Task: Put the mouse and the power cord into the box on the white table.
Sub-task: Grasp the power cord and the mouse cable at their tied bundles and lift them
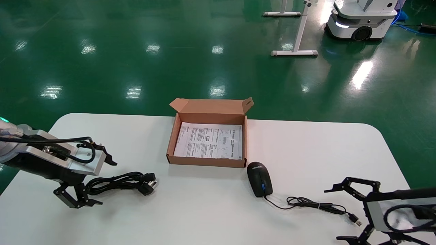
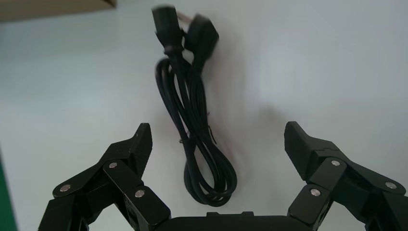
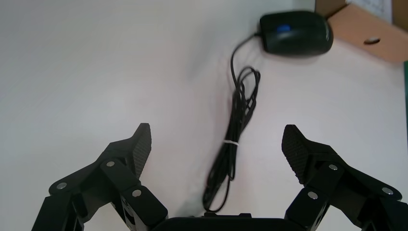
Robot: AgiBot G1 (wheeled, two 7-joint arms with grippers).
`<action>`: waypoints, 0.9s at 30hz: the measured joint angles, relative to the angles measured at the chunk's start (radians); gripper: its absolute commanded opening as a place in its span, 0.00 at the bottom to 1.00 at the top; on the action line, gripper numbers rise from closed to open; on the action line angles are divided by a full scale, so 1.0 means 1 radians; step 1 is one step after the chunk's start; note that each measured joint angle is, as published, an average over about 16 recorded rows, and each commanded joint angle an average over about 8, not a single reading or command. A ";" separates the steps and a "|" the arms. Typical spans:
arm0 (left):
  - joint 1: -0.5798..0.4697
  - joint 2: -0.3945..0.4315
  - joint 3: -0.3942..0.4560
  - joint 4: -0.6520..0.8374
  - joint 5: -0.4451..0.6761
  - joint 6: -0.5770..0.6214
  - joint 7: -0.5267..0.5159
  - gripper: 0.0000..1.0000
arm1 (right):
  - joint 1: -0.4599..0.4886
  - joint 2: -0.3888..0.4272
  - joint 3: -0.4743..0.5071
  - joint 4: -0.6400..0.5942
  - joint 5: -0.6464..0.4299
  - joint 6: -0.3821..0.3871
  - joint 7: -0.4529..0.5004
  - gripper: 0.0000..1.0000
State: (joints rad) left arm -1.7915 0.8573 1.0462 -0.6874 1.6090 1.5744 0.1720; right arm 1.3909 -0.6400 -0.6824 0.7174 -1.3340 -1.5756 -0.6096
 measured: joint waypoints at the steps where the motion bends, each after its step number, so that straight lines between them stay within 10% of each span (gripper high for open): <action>1: -0.006 0.013 0.011 0.035 0.007 -0.003 0.017 1.00 | 0.012 -0.013 -0.011 -0.027 -0.010 0.001 -0.018 1.00; 20: -0.031 0.186 0.058 0.504 0.042 -0.131 0.251 1.00 | 0.186 -0.262 -0.118 -0.473 -0.134 0.044 -0.244 0.98; 23: -0.032 0.197 0.057 0.538 0.040 -0.138 0.276 0.98 | 0.199 -0.286 -0.125 -0.517 -0.143 0.054 -0.261 0.67; 27: -0.032 0.206 0.055 0.574 0.037 -0.135 0.302 0.54 | 0.211 -0.311 -0.131 -0.565 -0.153 0.067 -0.279 0.17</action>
State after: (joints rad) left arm -1.8235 1.0637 1.1013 -0.1134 1.6461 1.4391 0.4735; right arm 1.6017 -0.9512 -0.8131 0.1526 -1.4865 -1.5090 -0.8886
